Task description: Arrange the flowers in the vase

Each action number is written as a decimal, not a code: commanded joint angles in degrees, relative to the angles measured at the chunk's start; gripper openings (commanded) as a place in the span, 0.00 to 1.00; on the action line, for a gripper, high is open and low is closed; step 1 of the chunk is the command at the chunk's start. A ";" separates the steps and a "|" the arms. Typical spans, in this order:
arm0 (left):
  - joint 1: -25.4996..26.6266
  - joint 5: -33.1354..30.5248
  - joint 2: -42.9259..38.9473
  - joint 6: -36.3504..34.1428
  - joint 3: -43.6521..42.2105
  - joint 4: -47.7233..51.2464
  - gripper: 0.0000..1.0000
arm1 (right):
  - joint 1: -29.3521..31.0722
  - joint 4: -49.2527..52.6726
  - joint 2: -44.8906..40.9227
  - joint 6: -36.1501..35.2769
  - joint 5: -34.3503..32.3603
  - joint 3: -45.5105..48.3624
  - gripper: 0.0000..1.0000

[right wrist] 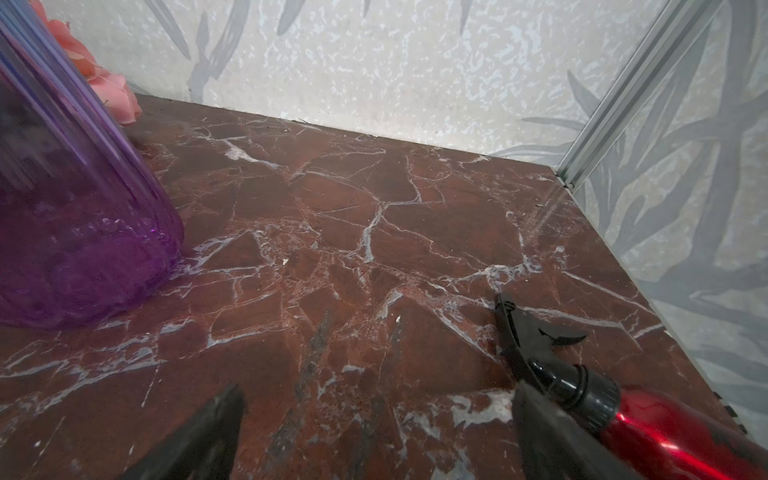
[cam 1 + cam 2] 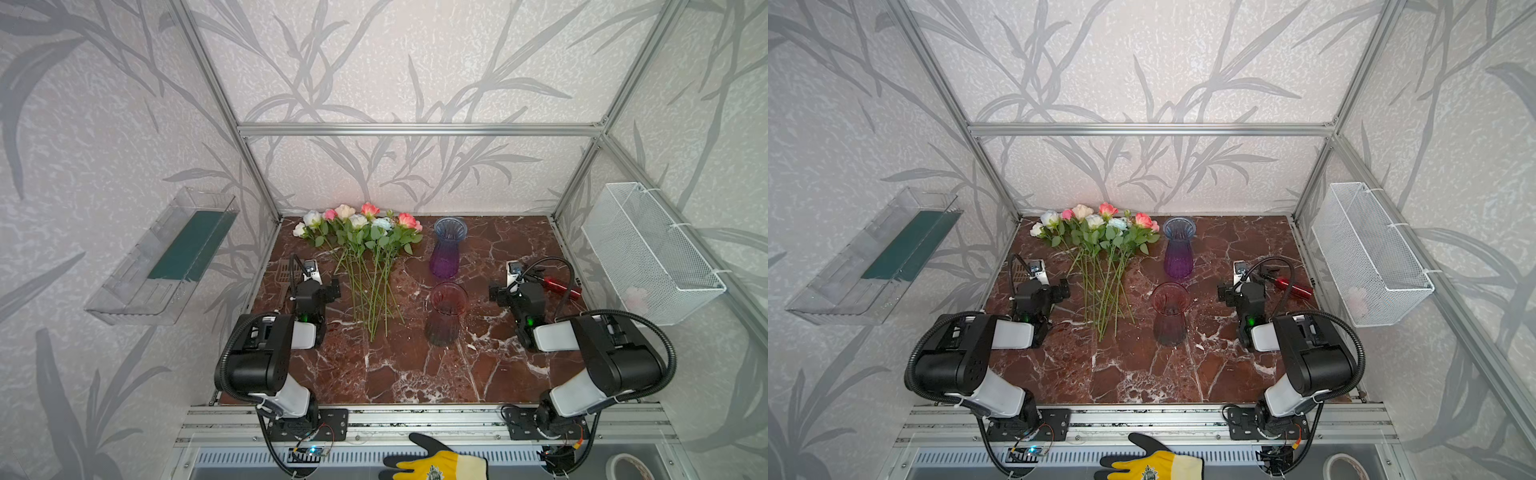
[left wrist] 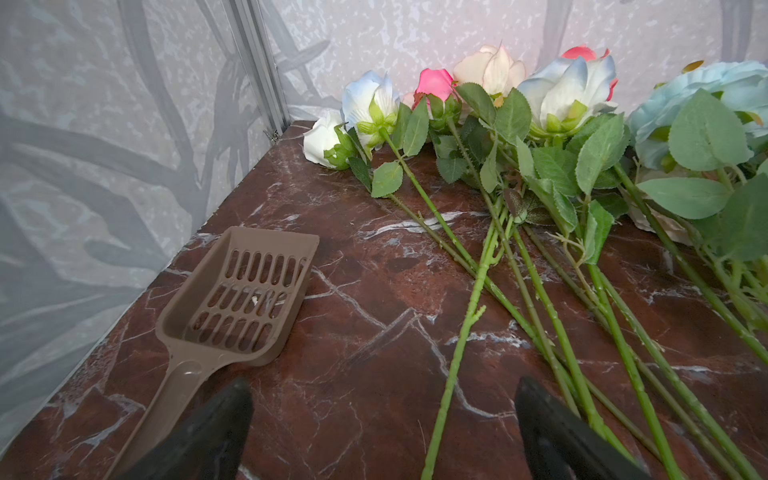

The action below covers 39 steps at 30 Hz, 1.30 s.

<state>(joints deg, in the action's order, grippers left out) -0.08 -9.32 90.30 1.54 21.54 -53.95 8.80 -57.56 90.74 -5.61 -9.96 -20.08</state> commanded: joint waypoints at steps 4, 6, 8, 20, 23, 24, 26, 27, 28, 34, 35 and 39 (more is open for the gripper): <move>-0.28 0.14 -0.51 0.00 0.13 -0.21 0.99 | 0.17 -1.01 0.54 0.12 0.38 -0.49 0.99; -0.30 0.17 -0.43 0.00 0.09 -0.19 0.99 | 0.17 -0.99 0.51 0.12 0.37 -0.49 0.99; -0.29 0.18 -0.49 -0.05 0.11 -0.19 0.99 | 0.17 -0.99 0.50 0.07 0.38 -0.49 0.99; -0.26 0.06 -0.45 -0.05 0.10 -0.25 0.99 | 0.17 -1.06 0.52 0.07 0.38 -0.49 0.99; -0.20 0.09 -0.41 -0.05 0.08 -0.26 0.99 | 0.17 -1.03 0.48 0.14 0.38 -0.49 0.99; -0.19 0.09 -0.40 -0.05 0.09 -0.31 0.99 | 0.17 -1.02 0.55 0.09 0.37 -0.49 0.99; -0.23 -0.04 -0.49 -0.06 0.09 -0.29 0.99 | 0.17 -1.04 0.57 0.10 0.38 -0.50 0.99; -0.19 -0.14 -0.47 -0.05 0.10 -0.32 0.99 | 0.17 -1.05 0.53 0.11 0.38 -0.52 0.99; -0.20 -0.14 -0.45 -0.05 0.08 -0.28 0.99 | 0.17 -1.06 0.51 0.13 0.38 -0.49 0.99; -0.19 -0.10 -0.39 -0.05 0.11 -0.33 0.99 | 0.12 -1.06 0.49 0.16 0.46 -0.49 0.99; -0.19 -0.01 -0.39 -0.05 0.08 -0.28 0.99 | 0.10 -1.06 0.45 0.15 0.46 -0.49 0.99; -0.23 -0.68 -0.63 0.05 -0.08 -0.87 0.99 | -0.28 -0.16 0.42 0.54 0.77 -0.92 0.99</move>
<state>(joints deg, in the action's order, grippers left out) -0.08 -9.34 90.30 1.54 21.54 -53.98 8.78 -57.56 90.74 -5.61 -9.91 -20.08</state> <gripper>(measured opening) 0.992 0.990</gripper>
